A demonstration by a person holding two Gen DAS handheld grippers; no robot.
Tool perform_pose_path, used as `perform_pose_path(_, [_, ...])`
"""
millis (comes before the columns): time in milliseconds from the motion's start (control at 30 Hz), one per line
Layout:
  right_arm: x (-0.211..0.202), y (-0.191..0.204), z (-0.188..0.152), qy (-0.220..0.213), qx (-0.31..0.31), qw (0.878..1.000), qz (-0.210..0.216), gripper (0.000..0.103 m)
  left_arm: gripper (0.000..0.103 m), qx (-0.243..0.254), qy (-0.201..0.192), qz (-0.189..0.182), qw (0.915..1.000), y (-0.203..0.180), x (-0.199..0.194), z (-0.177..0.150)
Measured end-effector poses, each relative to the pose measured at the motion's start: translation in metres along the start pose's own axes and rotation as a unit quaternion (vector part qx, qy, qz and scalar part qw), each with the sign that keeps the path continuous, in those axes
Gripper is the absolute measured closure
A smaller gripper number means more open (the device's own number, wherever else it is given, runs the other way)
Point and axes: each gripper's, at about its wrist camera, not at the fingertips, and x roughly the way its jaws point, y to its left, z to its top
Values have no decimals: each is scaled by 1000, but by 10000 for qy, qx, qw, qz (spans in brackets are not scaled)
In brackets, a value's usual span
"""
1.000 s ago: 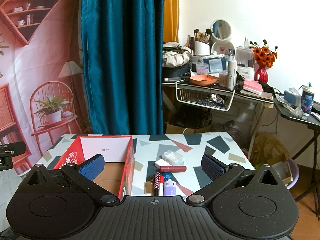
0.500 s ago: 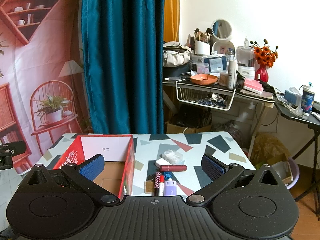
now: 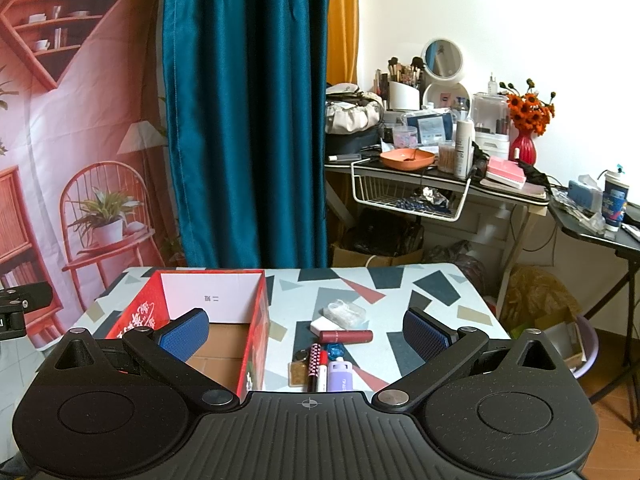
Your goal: Organize rigid objects
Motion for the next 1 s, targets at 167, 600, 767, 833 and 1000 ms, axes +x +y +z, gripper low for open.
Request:
perform_pose_path(167, [0, 0, 1, 0, 3, 10000, 1, 0, 0, -2, 4, -1, 10000, 0, 0, 0])
perform_pose_path(600, [-2, 2, 3, -4, 12, 10000, 20, 0, 0, -27, 35, -66, 10000, 2, 1, -2])
perform_pose_path(767, [5, -2, -3, -67, 28, 9999, 112, 0, 0, -80, -22, -158, 9998, 10, 9, 0])
perform_pose_path(833, [9, -6, -3, -130, 87, 9997, 188, 0, 0, -145, 19, -218, 9997, 14, 18, 1])
perform_pose_path(1000, [33, -14, -6, -152, 21, 9998, 90, 0, 0, -535, 149, -369, 9978, 25, 48, -5])
